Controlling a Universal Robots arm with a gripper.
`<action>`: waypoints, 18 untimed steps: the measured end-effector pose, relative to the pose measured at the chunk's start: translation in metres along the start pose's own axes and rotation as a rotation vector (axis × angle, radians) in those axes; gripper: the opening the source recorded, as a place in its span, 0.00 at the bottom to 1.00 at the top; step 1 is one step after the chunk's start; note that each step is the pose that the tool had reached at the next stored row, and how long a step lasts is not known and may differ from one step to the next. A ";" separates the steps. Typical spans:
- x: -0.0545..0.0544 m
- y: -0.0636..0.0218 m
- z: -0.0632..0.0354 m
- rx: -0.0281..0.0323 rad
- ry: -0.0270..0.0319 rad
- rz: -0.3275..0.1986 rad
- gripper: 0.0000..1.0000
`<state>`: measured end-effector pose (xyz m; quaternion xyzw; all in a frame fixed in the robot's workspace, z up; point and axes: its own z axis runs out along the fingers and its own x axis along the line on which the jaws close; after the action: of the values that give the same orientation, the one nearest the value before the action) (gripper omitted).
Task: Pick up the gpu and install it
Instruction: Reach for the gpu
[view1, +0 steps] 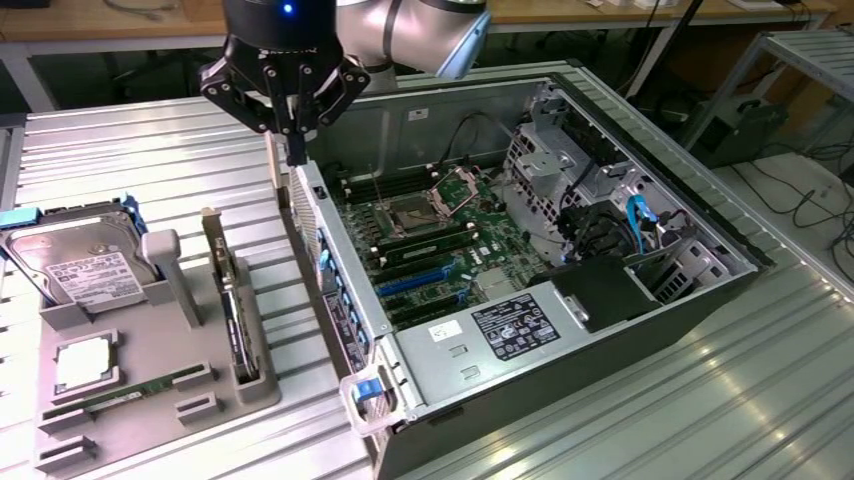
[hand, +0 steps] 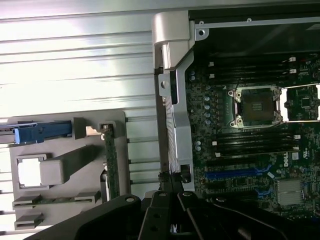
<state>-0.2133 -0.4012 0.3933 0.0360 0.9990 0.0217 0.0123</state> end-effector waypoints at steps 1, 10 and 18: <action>0.000 0.0000 0.0000 0.0000 0.0000 0.000 0.11; 0.003 -0.0004 -0.0001 0.0000 0.0000 0.000 0.11; 0.005 -0.0008 -0.0001 0.0000 0.0001 0.000 0.11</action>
<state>-0.2187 -0.4016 0.3933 0.0360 0.9990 0.0217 0.0123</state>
